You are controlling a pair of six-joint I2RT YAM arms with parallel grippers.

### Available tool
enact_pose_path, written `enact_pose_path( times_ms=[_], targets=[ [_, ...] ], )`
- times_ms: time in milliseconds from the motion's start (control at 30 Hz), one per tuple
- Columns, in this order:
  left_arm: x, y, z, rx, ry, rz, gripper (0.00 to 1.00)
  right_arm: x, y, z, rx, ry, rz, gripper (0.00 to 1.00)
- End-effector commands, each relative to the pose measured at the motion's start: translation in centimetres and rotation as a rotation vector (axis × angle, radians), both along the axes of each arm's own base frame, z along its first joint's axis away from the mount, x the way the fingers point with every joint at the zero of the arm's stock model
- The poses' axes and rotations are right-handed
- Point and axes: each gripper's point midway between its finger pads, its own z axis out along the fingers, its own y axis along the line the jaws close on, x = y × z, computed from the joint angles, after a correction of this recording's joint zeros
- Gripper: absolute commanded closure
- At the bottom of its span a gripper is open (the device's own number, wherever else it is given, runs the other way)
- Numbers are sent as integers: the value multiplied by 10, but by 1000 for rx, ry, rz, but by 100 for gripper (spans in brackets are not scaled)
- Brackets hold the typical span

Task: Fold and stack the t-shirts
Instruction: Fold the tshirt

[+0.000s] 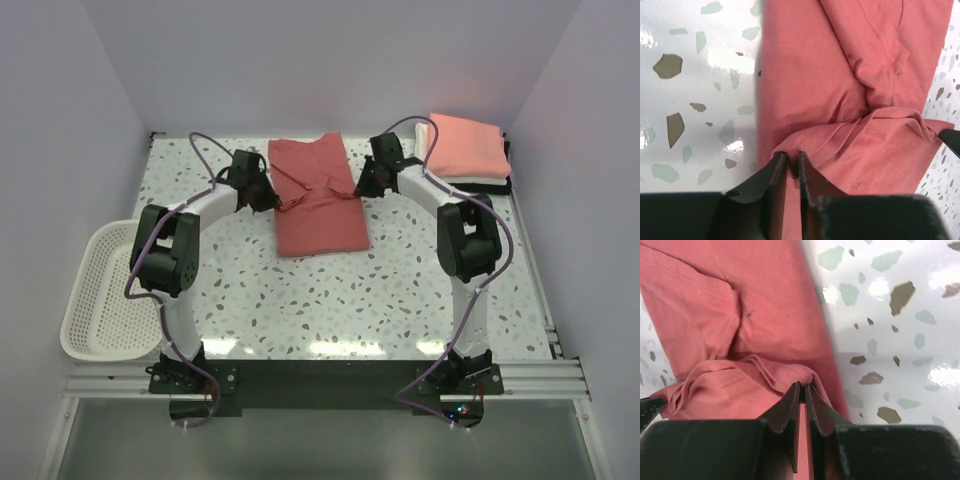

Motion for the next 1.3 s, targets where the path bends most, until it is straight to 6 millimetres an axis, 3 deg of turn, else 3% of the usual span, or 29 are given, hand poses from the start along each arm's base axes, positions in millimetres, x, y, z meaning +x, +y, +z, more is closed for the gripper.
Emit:
enact_pose_path(
  times_ms=[0,133,300,400,633,700,800,900,933,1000,1133,1267],
  targets=[
    [33,5,28,-49,-139,-27,78,30,10,30,45,-107,50,89],
    [45,17,47,-84,-209,-42,52,41,6,44,32,-135,65,56],
    [43,23,76,-85,-270,-62,51,43,-3,75,10,-210,79,39],
    [28,10,76,-101,-271,-73,57,27,7,76,50,-216,125,40],
    [-14,-48,46,-80,-203,-171,99,0,43,46,51,-184,210,59],
    [-23,-65,31,-84,-169,-208,100,-4,49,38,49,-170,224,61],
    [-24,-74,12,-82,-135,-237,100,-7,62,30,56,-162,247,63],
    [-16,-75,-3,-53,-126,-250,100,-5,71,23,52,-156,259,64],
    [-6,-77,2,-48,-148,-250,100,-4,72,16,50,-145,262,65],
    [5,-70,-11,-7,-137,-237,100,1,74,16,51,-150,259,65],
    [44,-46,-3,-55,-190,-177,100,13,77,9,35,-151,266,66],
    [62,-24,1,-93,-200,-130,100,27,72,-2,19,-140,257,66]
  ],
)
